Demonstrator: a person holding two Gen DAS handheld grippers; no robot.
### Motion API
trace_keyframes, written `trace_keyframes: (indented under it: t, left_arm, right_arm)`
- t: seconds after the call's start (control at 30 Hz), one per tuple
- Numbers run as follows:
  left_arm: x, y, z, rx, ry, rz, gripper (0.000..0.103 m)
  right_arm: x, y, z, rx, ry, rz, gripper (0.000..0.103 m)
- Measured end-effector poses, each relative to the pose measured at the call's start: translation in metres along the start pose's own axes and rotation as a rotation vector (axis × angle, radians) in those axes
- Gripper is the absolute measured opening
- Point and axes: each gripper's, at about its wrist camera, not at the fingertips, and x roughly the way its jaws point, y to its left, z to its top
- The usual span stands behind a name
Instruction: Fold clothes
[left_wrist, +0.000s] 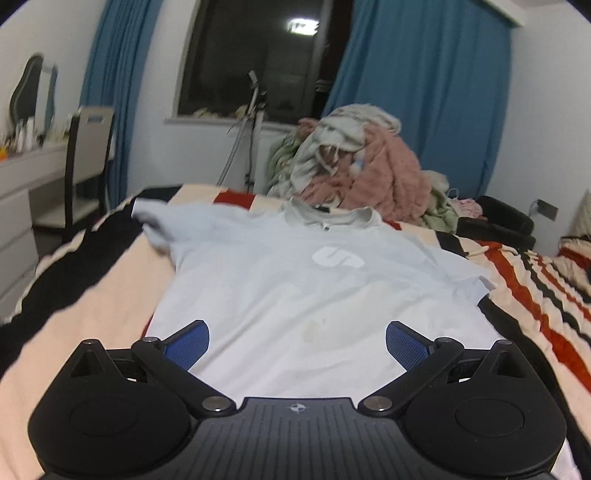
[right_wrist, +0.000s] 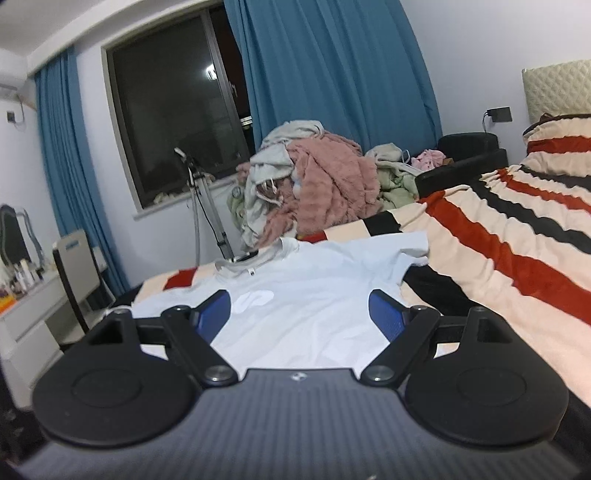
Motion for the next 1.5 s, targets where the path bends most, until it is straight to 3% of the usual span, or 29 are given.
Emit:
trace_keyframes:
  t: [0.2, 0.5, 0.7, 0.93, 1.03, 1.1, 1.3, 1.4, 1.5]
  left_arm:
    - [0.009, -0.005, -0.006, 0.027, -0.012, -0.016, 0.103]
    - [0.024, -0.003, -0.008, 0.007, 0.008, 0.027, 0.103]
    - [0.027, -0.002, -0.010, 0.011, 0.030, 0.045, 0.103]
    - [0.041, -0.003, -0.011, -0.004, 0.057, 0.018, 0.103]
    - [0.053, -0.003, -0.007, -0.038, 0.067, 0.008, 0.103]
    - [0.061, -0.004, -0.001, -0.052, 0.064, 0.010, 0.103]
    - [0.089, -0.002, 0.013, -0.093, 0.050, 0.024, 0.103]
    - [0.105, -0.003, 0.020, -0.082, 0.051, 0.033, 0.103]
    - [0.115, -0.002, 0.025, -0.074, 0.060, 0.050, 0.103]
  right_arm:
    - [0.042, -0.029, -0.013, 0.044, 0.011, -0.005, 0.083]
    - [0.105, -0.059, -0.010, 0.136, 0.024, 0.004, 0.084]
    - [0.168, -0.103, 0.005, 0.324, -0.003, 0.033, 0.084]
    - [0.268, -0.205, -0.017, 0.725, 0.083, 0.086, 0.078]
    - [0.309, -0.232, -0.035, 0.837, 0.145, 0.128, 0.078]
    - [0.336, -0.237, -0.039, 0.812, 0.173, 0.142, 0.077]
    - [0.393, -0.240, -0.034, 0.750, 0.051, 0.129, 0.072]
    - [0.424, -0.235, -0.023, 0.673, 0.021, 0.063, 0.070]
    - [0.453, -0.216, -0.002, 0.473, 0.057, -0.038, 0.071]
